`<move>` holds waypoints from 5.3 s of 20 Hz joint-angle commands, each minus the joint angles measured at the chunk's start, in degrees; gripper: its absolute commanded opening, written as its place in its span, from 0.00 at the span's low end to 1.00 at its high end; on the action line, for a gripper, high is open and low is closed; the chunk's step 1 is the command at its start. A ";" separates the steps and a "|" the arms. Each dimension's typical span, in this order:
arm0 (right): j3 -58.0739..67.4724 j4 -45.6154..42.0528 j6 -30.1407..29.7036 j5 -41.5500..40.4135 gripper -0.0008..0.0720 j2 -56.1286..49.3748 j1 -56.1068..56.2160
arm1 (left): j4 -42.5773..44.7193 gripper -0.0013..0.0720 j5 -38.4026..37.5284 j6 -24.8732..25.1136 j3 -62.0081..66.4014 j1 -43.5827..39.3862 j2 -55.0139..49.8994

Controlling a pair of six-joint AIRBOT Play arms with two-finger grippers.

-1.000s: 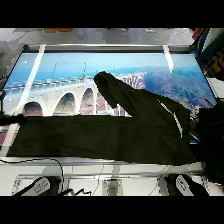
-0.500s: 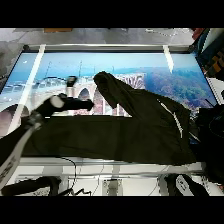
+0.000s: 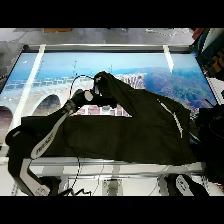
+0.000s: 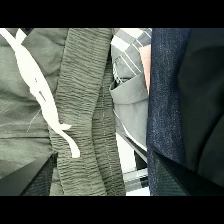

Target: Fold the clothes and pants, and hang the long-sleeved shirts on hangers.

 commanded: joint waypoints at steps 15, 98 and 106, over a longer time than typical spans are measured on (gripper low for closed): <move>0.07 0.04 0.00 0.07 0.92 0.00 0.02 | 6.34 0.04 -0.96 -1.29 4.50 1.36 -2.95; 24.35 15.63 -4.39 -3.23 0.45 -41.40 -1.03 | 45.07 0.05 -8.85 -8.76 4.76 36.74 25.94; 25.83 31.04 -12.57 21.24 0.58 -51.56 -8.94 | 45.20 0.05 -7.32 -8.76 4.79 36.74 25.83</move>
